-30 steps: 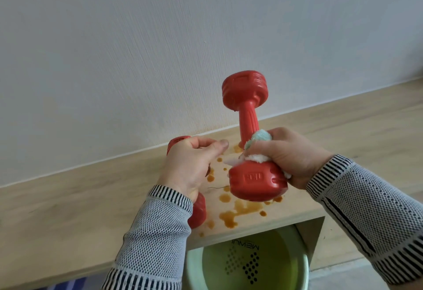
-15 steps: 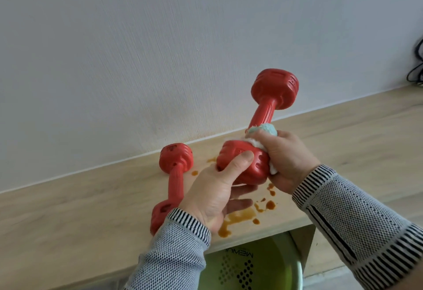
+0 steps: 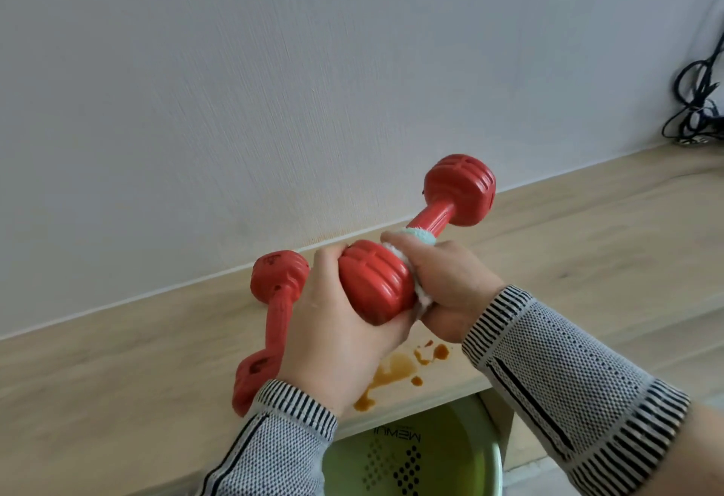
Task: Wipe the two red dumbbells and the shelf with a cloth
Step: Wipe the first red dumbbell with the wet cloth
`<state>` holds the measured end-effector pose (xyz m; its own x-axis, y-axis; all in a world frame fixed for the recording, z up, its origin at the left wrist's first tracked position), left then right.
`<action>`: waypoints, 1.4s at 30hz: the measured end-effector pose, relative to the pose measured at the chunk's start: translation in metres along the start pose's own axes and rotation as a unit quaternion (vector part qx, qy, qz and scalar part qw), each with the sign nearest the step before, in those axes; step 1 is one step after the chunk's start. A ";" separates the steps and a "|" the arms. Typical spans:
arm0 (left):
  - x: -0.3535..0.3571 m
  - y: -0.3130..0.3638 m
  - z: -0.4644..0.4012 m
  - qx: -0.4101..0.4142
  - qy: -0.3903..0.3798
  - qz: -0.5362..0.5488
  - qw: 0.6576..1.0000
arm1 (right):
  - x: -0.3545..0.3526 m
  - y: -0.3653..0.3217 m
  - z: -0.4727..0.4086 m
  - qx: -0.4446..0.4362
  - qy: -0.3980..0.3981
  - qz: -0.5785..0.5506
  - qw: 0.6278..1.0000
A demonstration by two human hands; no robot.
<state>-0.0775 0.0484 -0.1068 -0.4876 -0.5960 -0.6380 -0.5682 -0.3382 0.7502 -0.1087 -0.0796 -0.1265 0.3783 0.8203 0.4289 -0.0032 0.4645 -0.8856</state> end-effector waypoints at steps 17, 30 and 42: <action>0.019 -0.004 0.003 -0.032 -0.004 0.053 0.998 | -0.023 -0.020 -0.010 -0.003 -0.037 -0.286 0.957; 0.017 -0.006 0.003 -0.208 -0.154 0.540 0.801 | 0.000 -0.010 -0.006 0.000 -0.095 -0.189 0.977; -0.020 -0.018 -0.017 -0.110 0.028 0.393 0.913 | 0.013 -0.037 0.036 0.009 -0.088 0.344 0.935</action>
<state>-0.0467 0.0540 -0.1043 -0.6485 -0.7522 0.1171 0.0924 0.0749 0.9929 -0.1375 -0.0742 -0.0819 0.1228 0.9683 -0.2177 -0.2061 -0.1897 -0.9600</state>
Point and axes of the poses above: each hand's wrist, its own z-axis away from the middle knuckle, its own x-axis out of the palm, y = z × x, the point moved 3 cm from there along -z, towards the middle knuckle, and after that the axes turned 13 degrees about -y, right-handed, at the moved point
